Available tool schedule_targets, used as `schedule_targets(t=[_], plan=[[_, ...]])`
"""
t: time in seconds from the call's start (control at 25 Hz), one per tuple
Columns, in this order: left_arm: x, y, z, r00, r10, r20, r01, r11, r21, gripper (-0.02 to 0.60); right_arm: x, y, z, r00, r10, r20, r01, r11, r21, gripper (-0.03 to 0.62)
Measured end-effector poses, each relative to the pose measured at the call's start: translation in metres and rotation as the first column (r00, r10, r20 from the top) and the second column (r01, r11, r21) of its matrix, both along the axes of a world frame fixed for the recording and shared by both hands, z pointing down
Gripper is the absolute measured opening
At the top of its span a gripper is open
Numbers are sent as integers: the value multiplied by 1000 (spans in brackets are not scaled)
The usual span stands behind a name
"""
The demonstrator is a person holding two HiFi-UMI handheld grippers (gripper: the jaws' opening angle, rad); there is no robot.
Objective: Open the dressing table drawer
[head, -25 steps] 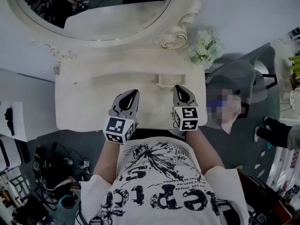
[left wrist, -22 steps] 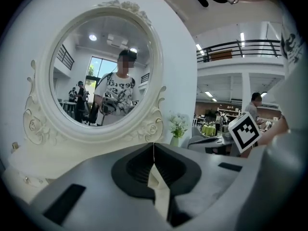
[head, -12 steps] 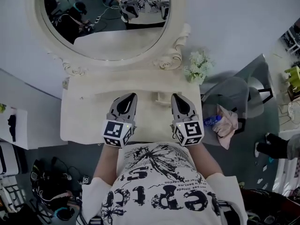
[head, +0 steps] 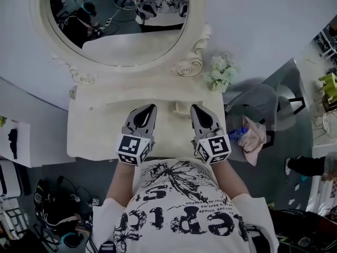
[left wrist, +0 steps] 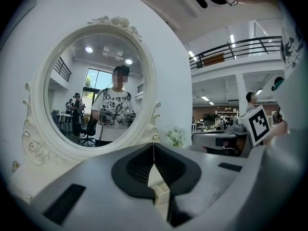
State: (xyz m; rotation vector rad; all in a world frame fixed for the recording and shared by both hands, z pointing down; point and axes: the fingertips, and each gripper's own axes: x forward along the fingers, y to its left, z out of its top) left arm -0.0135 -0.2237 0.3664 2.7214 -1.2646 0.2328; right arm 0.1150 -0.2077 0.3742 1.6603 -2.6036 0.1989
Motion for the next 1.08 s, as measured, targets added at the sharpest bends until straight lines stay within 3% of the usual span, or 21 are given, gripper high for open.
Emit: schedule_targets(t=[1.08], plan=[[3,17,-11,1000,26,-9,-26,1000,-5,20,2,17,-14,1000,-5,16,5,1000,2,17]])
